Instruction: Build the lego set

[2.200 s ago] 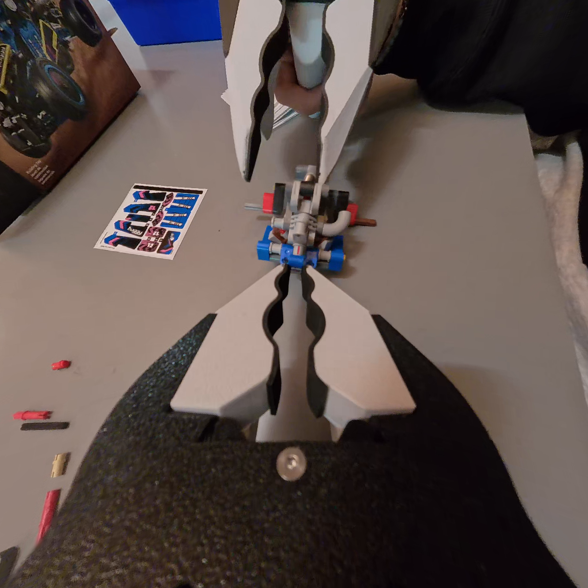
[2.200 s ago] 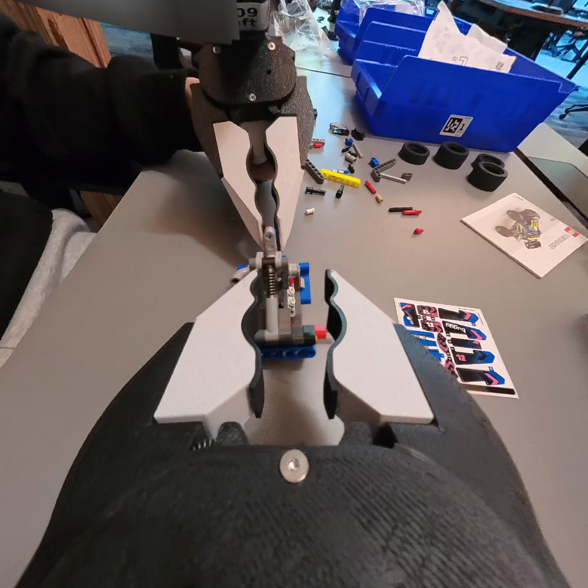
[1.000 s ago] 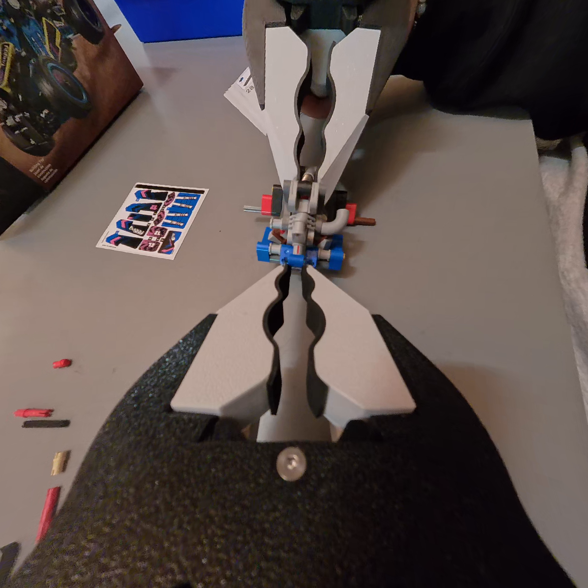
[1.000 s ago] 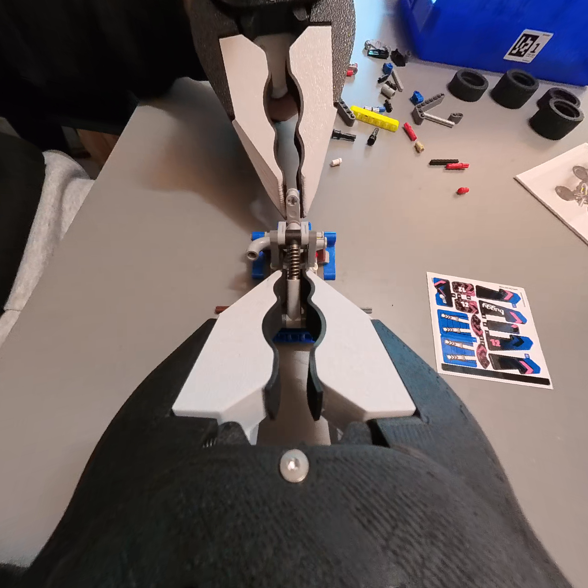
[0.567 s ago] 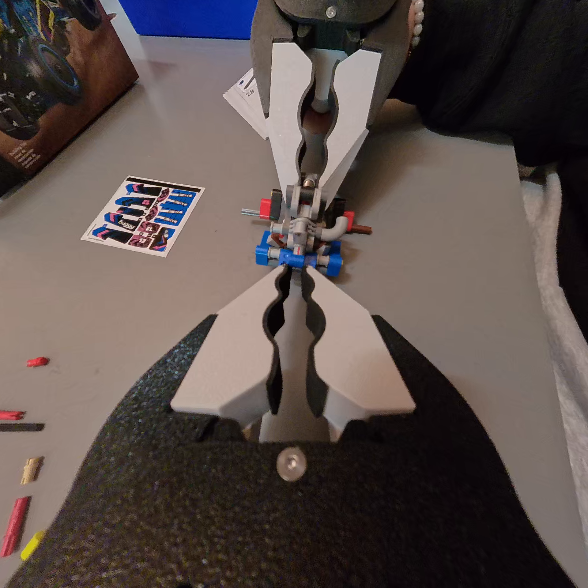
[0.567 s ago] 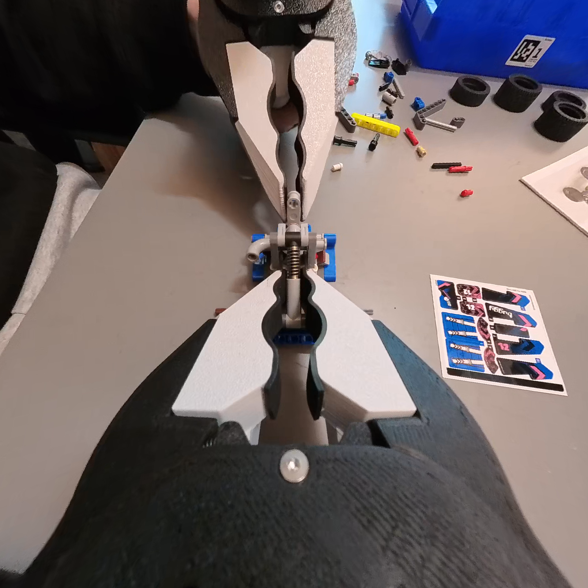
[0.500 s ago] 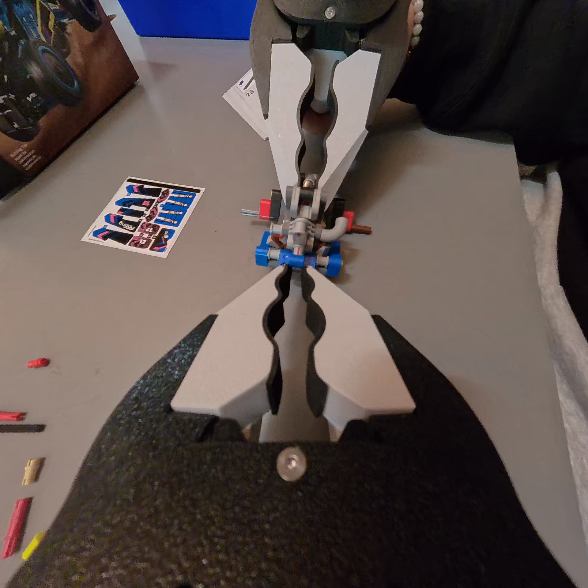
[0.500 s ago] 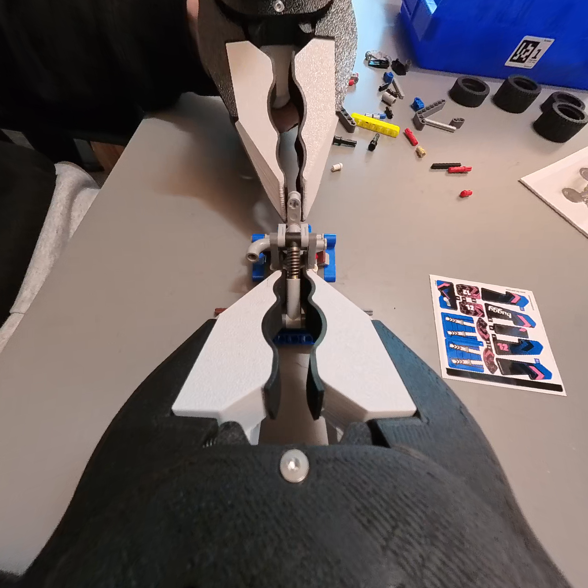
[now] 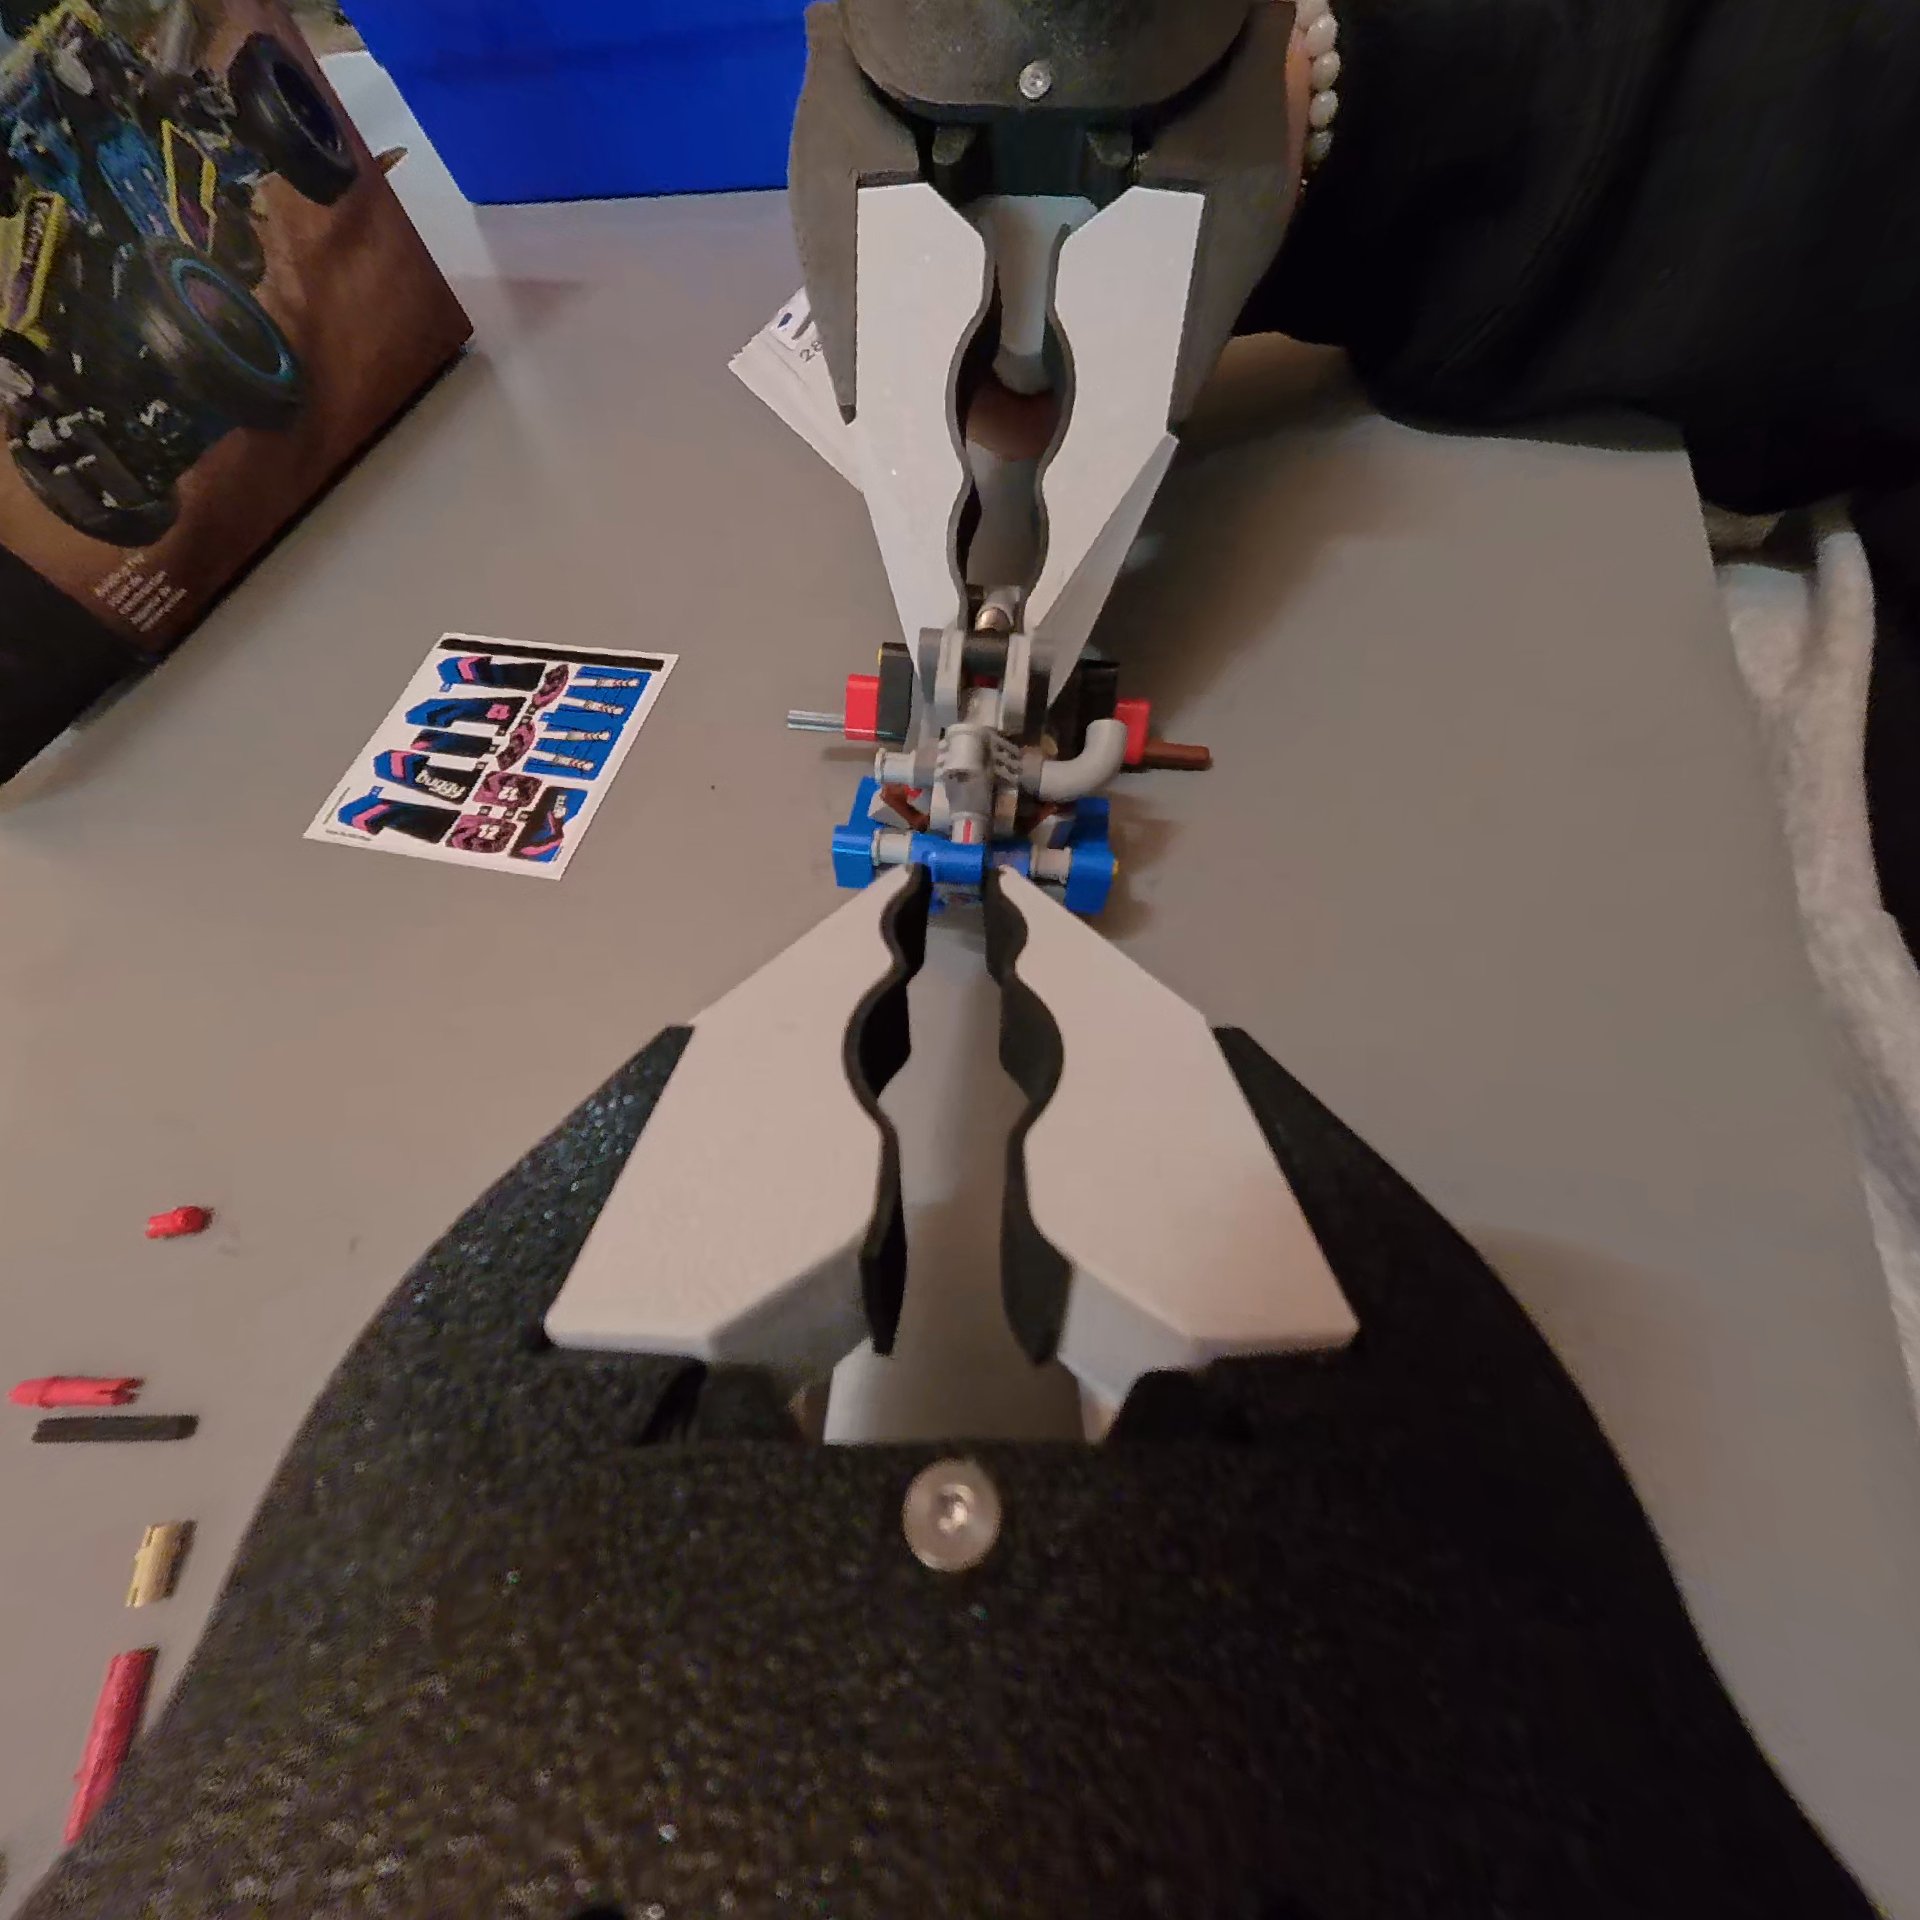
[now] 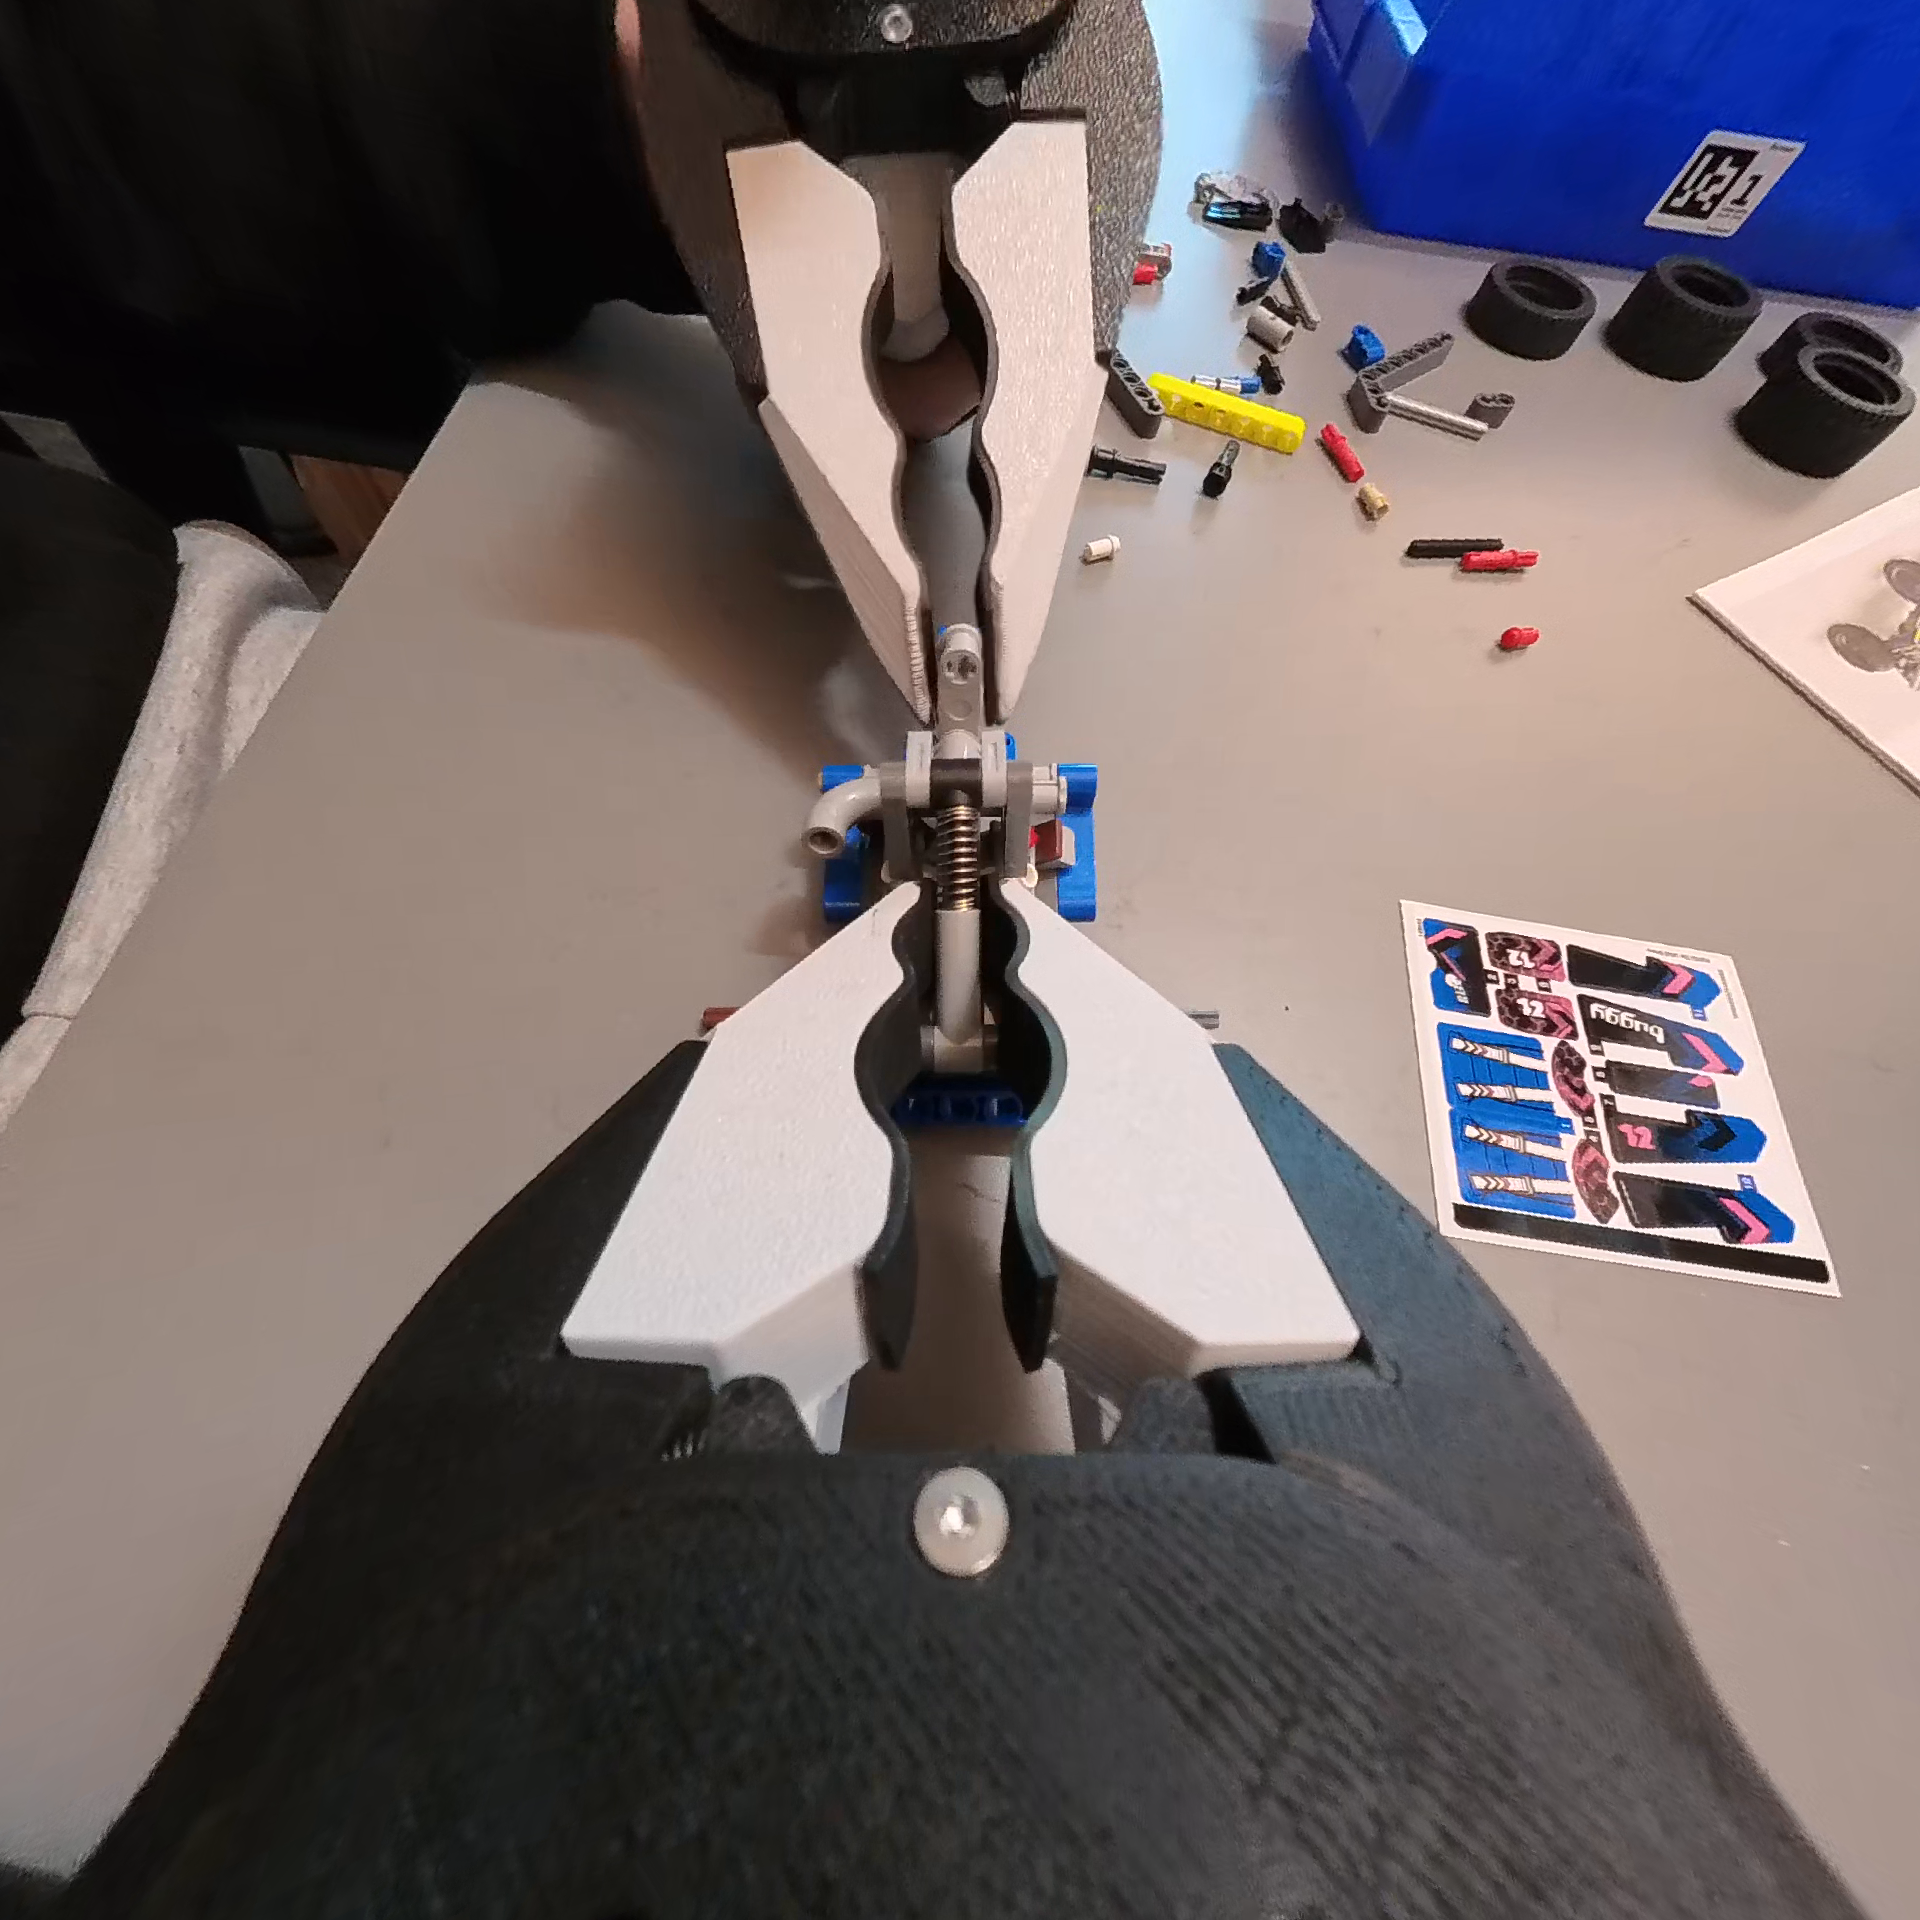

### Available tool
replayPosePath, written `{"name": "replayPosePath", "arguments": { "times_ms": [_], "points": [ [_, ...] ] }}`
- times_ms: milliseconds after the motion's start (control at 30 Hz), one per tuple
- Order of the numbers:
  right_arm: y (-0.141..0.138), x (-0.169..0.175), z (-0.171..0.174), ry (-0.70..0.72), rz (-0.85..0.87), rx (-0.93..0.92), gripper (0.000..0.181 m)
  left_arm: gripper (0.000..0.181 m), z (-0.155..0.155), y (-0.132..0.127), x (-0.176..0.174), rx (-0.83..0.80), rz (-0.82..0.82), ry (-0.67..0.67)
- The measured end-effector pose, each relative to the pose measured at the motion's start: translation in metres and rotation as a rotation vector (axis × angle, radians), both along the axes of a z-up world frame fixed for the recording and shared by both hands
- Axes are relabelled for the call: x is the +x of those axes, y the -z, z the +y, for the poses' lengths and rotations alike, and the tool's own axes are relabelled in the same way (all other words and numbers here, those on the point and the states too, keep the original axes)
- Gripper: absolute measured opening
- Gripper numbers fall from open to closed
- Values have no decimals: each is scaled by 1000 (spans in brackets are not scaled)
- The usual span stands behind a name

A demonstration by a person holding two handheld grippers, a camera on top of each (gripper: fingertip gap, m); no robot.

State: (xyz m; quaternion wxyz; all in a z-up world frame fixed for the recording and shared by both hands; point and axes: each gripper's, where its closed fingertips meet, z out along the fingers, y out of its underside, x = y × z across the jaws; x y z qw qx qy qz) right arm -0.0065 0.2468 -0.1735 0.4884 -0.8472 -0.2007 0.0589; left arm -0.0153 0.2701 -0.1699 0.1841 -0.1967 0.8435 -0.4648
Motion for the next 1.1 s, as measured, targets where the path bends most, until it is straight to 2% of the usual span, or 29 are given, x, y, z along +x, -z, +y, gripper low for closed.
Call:
{"name": "replayPosePath", "arguments": {
  "times_ms": [167,367,500,1100],
  "points": [
    [0,0,0,-3,-1,1,6,16,7,-4,-3,3,-12,5],
    [0,0,0,0,8,-2,6,14,7,2,-6,39,-6,26],
    [0,0,0,0,10,-4,6,5,4,2,-2,39,-27,11],
    [0,0,2,1,13,-6,6,4,4,3,-1,11,16,-1]
  ]
}}
